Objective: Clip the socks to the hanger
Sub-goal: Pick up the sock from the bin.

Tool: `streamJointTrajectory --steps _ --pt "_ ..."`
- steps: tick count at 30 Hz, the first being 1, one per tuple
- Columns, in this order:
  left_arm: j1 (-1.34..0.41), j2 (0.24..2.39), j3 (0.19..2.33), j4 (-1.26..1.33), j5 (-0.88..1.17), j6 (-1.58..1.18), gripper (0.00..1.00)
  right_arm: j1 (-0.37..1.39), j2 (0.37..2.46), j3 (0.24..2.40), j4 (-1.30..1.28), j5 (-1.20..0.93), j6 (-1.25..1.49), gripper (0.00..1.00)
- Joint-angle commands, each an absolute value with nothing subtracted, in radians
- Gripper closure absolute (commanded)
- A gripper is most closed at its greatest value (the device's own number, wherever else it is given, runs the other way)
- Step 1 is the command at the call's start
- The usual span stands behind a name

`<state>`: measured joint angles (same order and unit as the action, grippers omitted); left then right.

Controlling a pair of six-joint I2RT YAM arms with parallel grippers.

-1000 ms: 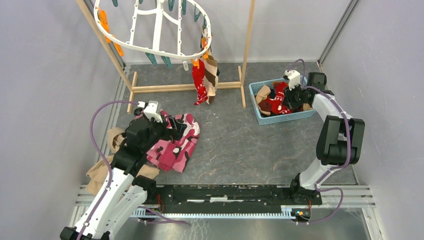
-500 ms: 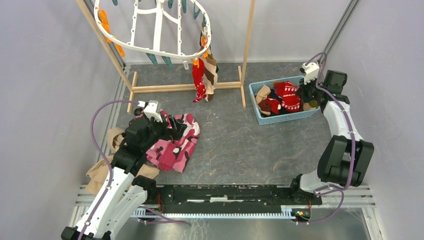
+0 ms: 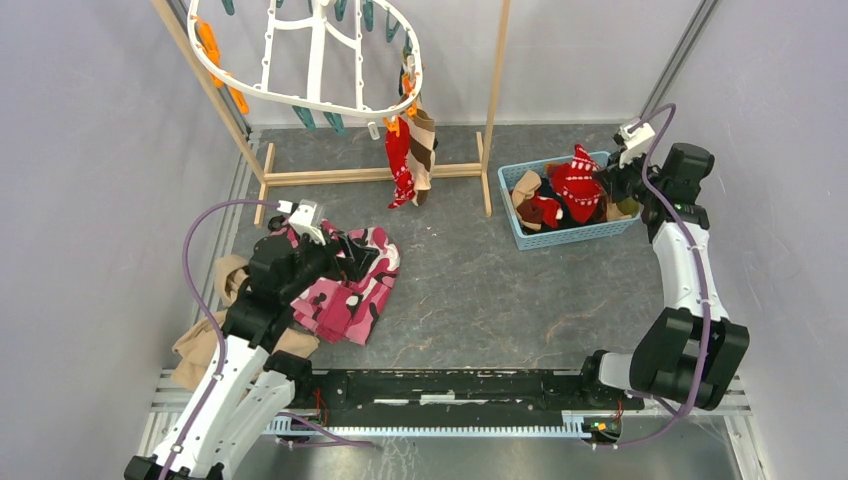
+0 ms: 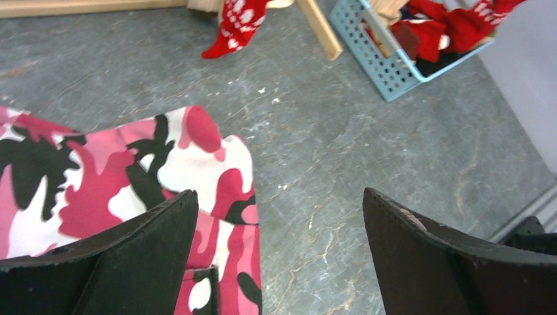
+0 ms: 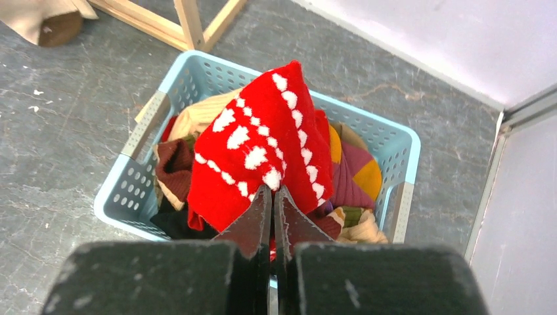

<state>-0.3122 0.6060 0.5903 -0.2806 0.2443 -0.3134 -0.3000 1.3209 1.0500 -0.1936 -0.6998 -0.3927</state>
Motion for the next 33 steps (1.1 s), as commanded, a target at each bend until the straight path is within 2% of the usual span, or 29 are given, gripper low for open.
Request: streamJointTrajectory --steps 1,5,11,14,21,25,29,33 --pt "-0.303 0.572 0.570 -0.155 0.409 -0.328 0.00 -0.304 1.248 1.049 -0.130 -0.789 -0.380 1.00" --pt "-0.303 0.527 0.518 -0.031 0.477 -0.432 0.00 -0.305 1.215 1.062 -0.162 -0.863 -0.419 1.00" --pt "-0.304 0.473 0.406 0.116 0.387 -0.603 0.00 -0.304 1.215 1.105 -0.250 -1.020 -0.467 1.00" --pt "-0.304 0.464 0.301 0.271 0.443 -0.711 0.00 -0.304 1.216 1.116 -0.280 -1.110 -0.473 1.00" --pt "-0.305 0.553 0.162 0.661 0.554 -0.960 0.01 -0.299 1.209 1.127 -0.397 -1.233 -0.560 1.00" --pt "-0.313 0.627 0.158 0.790 0.570 -1.025 0.03 -0.273 1.206 1.118 -0.475 -1.283 -0.651 1.00" --pt "-0.345 0.675 0.166 0.858 0.538 -1.075 0.03 -0.209 1.211 1.114 -0.565 -1.321 -0.765 1.00" --pt "-0.433 0.702 0.163 0.901 0.420 -1.122 0.04 -0.143 1.217 1.104 -0.649 -1.351 -0.883 1.00"
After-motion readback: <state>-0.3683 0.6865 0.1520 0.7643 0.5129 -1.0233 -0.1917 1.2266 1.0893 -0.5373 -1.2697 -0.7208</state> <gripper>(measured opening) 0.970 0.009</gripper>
